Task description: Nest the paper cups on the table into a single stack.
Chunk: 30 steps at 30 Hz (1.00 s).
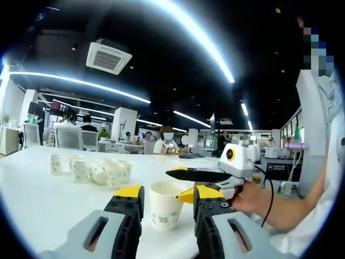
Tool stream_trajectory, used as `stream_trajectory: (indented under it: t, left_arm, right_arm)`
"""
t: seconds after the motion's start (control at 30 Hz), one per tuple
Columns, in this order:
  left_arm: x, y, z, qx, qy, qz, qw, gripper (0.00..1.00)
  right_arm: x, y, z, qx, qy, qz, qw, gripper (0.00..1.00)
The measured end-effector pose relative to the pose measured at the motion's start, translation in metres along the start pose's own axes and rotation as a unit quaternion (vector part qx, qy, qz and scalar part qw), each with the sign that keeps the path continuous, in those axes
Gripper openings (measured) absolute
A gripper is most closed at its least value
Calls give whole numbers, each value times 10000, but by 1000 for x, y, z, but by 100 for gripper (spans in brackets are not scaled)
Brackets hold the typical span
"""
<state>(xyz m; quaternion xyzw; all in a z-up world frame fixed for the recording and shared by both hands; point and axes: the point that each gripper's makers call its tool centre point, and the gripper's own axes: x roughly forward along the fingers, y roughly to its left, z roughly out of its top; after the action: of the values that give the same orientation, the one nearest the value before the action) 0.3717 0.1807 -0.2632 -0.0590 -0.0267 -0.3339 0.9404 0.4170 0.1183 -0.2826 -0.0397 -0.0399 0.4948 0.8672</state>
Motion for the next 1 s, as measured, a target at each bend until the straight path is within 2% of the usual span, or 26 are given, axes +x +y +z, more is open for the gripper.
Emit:
stream_trajectory:
  t: [0.23,0.43,0.6,0.7,0.87,1.0]
  left_arm:
    - [-1,3,0,-27,-16,49,10000,39]
    - [2,10,-9,-1,115,65,9999,39]
    - [3,26,-8,31,178,176,9997,39]
    - [9,41,0,110,164,251,9995,39]
    - [26,64,13,258,115,355,9990,39]
    - [45,83,16,253,144,362,9989,41]
  right_arm:
    - [-20,9,6,324,-297,21,9990,64]
    - [-36,10,16,431,-556,-39,9975,61]
    - [-43,12,18,484,-617,-44,9969,60]
    - [-49,12,20,468,-643,-64,9968,60]
    - [-58,11,25,424,-665,-107,9968,60]
    - [-64,8,29,380,-706,-163,9966,59]
